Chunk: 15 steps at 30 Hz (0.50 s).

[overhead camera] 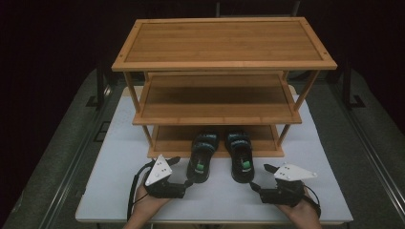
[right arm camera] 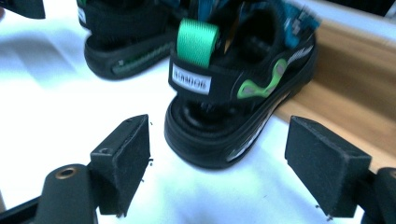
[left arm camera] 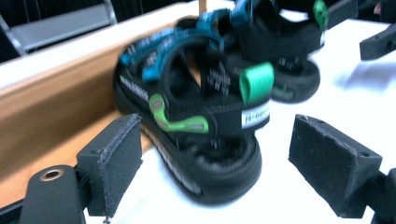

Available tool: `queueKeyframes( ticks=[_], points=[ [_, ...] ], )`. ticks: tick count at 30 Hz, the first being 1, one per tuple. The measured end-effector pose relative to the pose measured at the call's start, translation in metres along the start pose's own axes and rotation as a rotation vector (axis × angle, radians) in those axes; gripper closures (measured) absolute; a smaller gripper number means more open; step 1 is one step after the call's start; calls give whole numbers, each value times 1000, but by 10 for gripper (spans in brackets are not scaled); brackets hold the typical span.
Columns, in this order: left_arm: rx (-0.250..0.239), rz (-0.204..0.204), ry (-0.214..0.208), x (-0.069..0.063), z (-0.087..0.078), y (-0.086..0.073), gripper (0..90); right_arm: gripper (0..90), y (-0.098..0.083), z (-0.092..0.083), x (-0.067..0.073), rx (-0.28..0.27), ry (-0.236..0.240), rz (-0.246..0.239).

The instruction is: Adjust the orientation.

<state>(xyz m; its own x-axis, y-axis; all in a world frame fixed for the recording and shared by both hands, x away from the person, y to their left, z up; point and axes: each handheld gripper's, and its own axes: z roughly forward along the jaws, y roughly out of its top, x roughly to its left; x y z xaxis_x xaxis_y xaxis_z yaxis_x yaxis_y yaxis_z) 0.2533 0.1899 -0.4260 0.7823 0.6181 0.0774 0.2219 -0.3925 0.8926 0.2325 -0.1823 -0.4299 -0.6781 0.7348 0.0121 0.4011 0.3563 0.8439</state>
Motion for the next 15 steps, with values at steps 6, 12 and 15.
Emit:
queueKeyframes(
  ticks=[6,12,15],
  points=[
    [148,27,2,-3,16,-7,166,217,-2,20,3,86,4,-18],
    [208,24,-27,0,27,-9,165,216,1,34,5,144,-6,-8],
    [228,28,-24,1,32,-9,166,217,3,38,6,151,-17,-12]
  ],
)
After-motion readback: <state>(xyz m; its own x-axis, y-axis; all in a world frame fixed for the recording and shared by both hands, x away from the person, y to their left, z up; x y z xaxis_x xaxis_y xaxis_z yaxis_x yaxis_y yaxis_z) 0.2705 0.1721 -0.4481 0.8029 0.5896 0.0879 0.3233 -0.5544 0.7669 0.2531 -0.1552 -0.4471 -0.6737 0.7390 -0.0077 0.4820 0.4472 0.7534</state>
